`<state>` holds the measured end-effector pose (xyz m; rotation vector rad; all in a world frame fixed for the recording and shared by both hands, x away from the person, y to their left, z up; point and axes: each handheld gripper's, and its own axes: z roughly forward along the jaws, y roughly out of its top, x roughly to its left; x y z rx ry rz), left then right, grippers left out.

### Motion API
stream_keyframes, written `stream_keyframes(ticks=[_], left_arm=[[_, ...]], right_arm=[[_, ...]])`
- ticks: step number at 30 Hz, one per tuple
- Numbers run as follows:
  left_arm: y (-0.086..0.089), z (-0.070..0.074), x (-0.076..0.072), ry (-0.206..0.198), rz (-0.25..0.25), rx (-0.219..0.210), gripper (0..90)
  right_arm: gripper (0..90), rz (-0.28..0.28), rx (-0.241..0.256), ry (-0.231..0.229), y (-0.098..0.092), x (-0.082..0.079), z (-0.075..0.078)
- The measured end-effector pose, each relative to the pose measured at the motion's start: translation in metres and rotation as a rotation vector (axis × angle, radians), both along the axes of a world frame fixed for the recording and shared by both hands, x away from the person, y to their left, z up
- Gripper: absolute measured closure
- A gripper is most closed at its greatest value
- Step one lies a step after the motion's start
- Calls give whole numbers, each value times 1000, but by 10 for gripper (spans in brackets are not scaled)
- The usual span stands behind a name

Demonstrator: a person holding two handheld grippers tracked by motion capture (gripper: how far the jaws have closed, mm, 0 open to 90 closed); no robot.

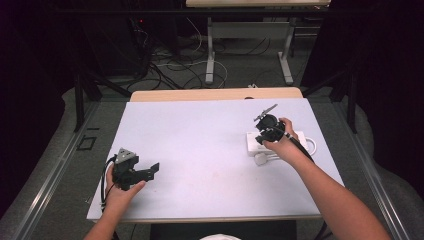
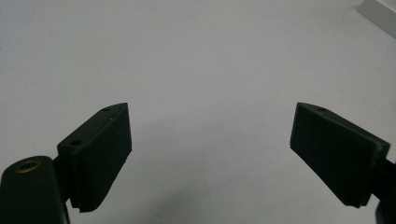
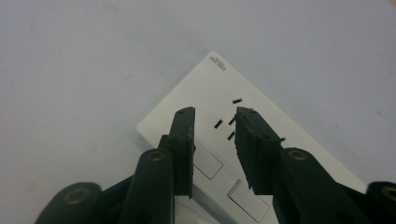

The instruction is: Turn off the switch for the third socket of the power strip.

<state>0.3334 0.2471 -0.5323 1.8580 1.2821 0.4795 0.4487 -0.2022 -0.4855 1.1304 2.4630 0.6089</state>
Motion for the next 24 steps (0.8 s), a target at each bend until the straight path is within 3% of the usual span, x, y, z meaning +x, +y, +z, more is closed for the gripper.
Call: stream_keyframes(ticks=[8,13,18,20,21,24], left_arm=[[0,0,0,4,-1,2,131],[0,-1,0,5,-1,3,134],[0,-1,0,5,-1,3,137],[0,-1,0,4,0,3,138],[0,-1,0,4,0,3,138],[0,-1,0,2,-1,4,140]], right_arm=[[742,1,16,65,4,4,-7],[766,-60,52,124,5,5,-8],[794,-89,88,155,7,7,-9],[800,-115,75,173,9,7,-9],[807,-121,92,164,10,7,-10],[819,-126,55,181,12,7,-11]])
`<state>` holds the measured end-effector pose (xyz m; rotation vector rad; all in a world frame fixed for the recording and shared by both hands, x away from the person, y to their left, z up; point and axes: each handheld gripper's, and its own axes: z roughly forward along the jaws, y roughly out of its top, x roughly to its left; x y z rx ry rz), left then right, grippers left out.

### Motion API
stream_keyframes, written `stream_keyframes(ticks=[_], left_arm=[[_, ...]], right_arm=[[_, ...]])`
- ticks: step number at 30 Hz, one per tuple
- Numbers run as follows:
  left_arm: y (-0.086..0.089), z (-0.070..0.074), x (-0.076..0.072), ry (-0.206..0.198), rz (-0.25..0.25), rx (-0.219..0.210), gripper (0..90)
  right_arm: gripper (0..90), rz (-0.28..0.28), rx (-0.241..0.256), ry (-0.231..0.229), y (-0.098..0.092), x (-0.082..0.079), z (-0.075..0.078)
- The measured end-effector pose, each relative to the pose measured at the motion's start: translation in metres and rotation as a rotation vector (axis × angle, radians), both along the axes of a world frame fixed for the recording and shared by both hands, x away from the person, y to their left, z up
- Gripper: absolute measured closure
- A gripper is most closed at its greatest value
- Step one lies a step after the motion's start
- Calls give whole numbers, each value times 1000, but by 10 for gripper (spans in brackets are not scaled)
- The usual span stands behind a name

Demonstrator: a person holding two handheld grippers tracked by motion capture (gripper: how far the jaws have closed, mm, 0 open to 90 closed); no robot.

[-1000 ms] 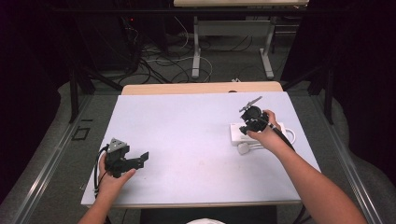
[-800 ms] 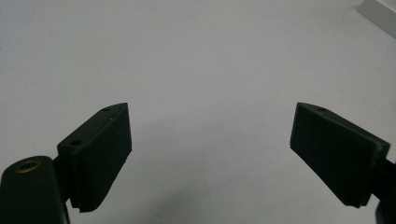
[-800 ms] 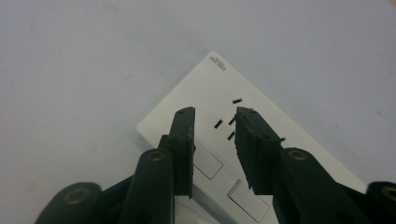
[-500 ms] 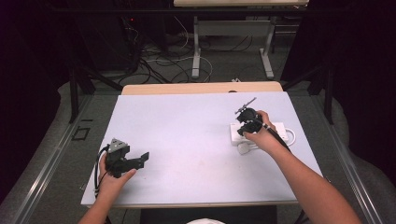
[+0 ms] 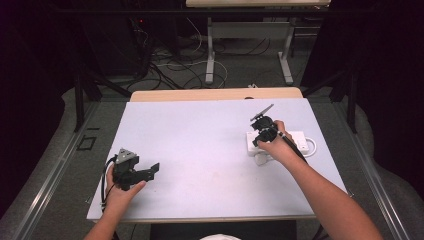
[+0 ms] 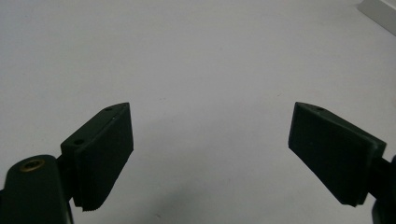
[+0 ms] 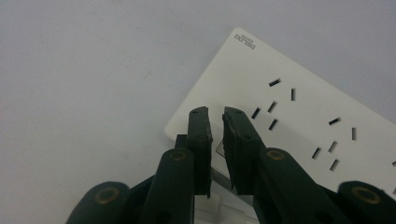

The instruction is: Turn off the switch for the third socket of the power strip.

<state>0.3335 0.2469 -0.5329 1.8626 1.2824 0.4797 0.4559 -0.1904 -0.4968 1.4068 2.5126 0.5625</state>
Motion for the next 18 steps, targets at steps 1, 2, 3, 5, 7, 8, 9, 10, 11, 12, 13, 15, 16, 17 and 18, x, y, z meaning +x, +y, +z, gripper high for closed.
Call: stream_keyframes(ticks=[1,2,3,5,7,8,9,10,11,12,13,15,16,17,18], left_arm=[[0,0,0,0,0,-1,140],[0,0,0,0,1,0,140],[0,0,0,0,0,1,140],[0,0,0,0,0,1,141],[0,0,0,1,1,1,141],[0,0,0,0,0,1,141],[0,0,0,1,1,2,141],[0,0,0,1,1,4,142],[0,0,0,1,1,4,141],[0,0,0,1,1,4,142],[0,0,0,1,1,4,142],[0,0,0,0,1,3,142],[0,0,0,1,1,4,142],[0,0,0,0,1,4,142],[0,0,0,0,1,4,142]], right_arm=[[820,-6,-3,-2,1,0,-1],[821,-5,-12,-2,2,0,-2],[825,-9,-19,3,2,0,-2],[835,-16,-33,10,3,1,-3],[845,-23,-46,14,3,1,-4],[848,-16,-41,11,3,1,-5],[850,-14,-37,-8,3,1,-7],[854,-13,-36,0,4,2,-7],[858,-16,-39,5,4,2,-7],[861,-15,-46,4,5,2,-8],[866,-15,-48,-5,5,2,-9],[870,-21,-55,-13,6,1,-9],[874,-15,-55,-6,6,2,-9],[876,-17,-58,-1,6,1,-8],[878,-19,-65,4,7,1,-8]])
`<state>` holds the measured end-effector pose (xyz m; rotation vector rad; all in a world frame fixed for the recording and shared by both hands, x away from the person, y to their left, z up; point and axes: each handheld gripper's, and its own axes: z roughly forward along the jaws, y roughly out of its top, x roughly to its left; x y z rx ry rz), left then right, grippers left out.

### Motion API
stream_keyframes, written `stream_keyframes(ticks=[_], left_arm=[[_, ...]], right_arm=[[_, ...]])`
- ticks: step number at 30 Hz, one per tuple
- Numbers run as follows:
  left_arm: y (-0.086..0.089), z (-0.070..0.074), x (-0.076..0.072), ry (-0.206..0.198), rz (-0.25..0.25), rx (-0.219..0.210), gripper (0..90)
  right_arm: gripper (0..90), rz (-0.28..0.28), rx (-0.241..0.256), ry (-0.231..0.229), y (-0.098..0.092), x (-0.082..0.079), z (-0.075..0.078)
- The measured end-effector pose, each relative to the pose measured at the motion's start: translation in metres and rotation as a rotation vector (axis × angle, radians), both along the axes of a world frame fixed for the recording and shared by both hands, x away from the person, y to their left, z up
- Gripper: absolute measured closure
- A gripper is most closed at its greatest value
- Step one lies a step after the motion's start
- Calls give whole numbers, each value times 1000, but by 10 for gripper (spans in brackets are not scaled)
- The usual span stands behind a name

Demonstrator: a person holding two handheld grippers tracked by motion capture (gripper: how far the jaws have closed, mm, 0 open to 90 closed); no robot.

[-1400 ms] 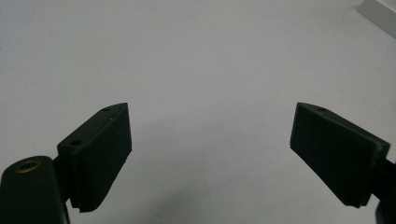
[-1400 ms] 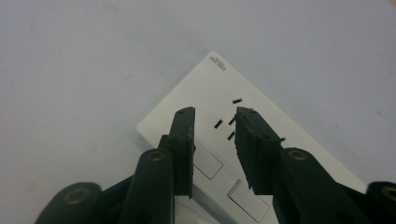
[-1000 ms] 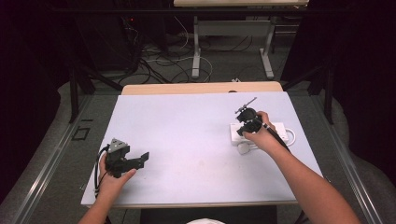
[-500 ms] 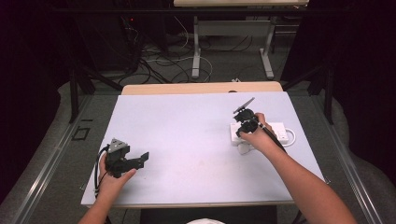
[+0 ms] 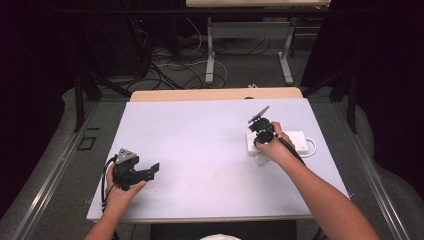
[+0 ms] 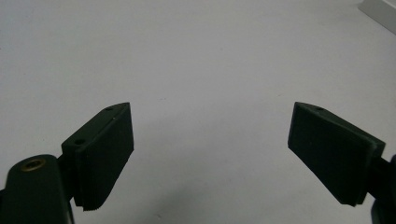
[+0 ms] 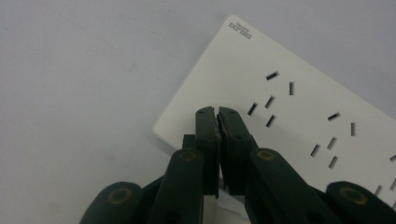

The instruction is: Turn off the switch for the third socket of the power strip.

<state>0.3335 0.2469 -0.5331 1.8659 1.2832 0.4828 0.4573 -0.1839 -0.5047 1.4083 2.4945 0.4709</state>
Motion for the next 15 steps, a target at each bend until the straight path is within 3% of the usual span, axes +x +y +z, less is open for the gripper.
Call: stream_keyframes(ticks=[9,12,15], left_arm=[[0,0,0,0,0,4,143],[0,0,0,1,-3,8,143],[0,0,0,0,0,5,144]], right_arm=[[890,3,-33,-42,4,-3,-2],[896,23,-59,-30,4,-3,-1],[900,17,-41,-40,5,-4,-2]])
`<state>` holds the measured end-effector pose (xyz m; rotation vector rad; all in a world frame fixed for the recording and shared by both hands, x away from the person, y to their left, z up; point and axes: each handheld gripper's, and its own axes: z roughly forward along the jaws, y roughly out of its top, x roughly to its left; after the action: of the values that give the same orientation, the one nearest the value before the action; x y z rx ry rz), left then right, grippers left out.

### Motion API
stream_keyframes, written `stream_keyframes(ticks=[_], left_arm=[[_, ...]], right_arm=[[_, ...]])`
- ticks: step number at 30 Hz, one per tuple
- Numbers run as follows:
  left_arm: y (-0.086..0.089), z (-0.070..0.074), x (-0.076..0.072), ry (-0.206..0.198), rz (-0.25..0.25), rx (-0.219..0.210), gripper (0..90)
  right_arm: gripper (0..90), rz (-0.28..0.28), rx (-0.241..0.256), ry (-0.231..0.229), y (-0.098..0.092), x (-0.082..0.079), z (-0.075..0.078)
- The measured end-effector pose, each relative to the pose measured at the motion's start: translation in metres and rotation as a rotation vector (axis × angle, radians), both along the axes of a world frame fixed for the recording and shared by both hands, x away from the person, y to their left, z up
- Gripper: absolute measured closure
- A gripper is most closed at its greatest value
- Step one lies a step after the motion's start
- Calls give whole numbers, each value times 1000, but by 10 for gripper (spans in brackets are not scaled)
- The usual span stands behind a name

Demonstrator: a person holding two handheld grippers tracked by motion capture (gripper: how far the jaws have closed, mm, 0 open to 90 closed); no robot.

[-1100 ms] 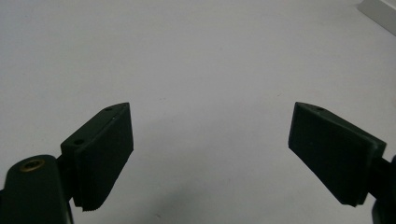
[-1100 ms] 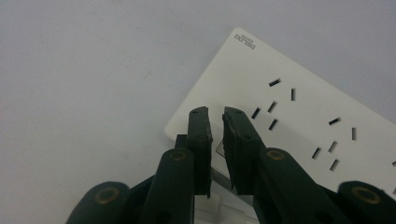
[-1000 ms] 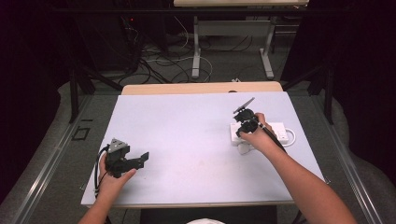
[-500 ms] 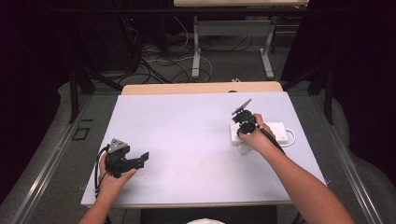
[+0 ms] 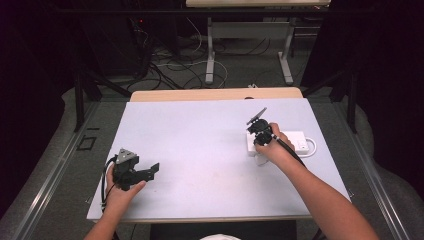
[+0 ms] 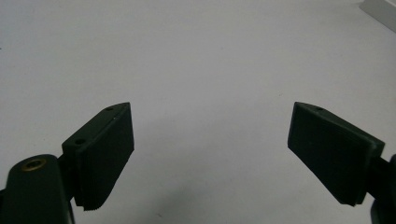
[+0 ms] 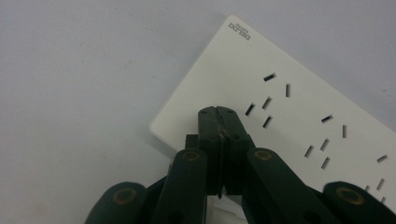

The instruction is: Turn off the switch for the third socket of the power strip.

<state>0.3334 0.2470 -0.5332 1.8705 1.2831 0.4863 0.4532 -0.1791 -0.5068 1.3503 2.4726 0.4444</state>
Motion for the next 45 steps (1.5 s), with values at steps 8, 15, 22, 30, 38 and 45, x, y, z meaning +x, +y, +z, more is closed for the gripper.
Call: stream_keyframes(ticks=[8,15,22,30,38,45], left_arm=[[0,0,0,1,-2,6,147],[0,-1,0,-7,11,-5,147],[0,-1,0,0,5,-1,147],[0,-1,0,-7,14,-4,148],[1,-1,-1,-9,18,-9,148],[1,-2,0,-6,16,4,148]], right_arm=[[900,14,-29,2,0,0,0],[900,-7,2,-4,0,0,-3],[889,1,-5,-12,-2,1,-3],[852,-18,14,20,-5,4,-1],[787,4,68,-29,-1,5,-5],[715,23,56,-12,2,3,-3]])
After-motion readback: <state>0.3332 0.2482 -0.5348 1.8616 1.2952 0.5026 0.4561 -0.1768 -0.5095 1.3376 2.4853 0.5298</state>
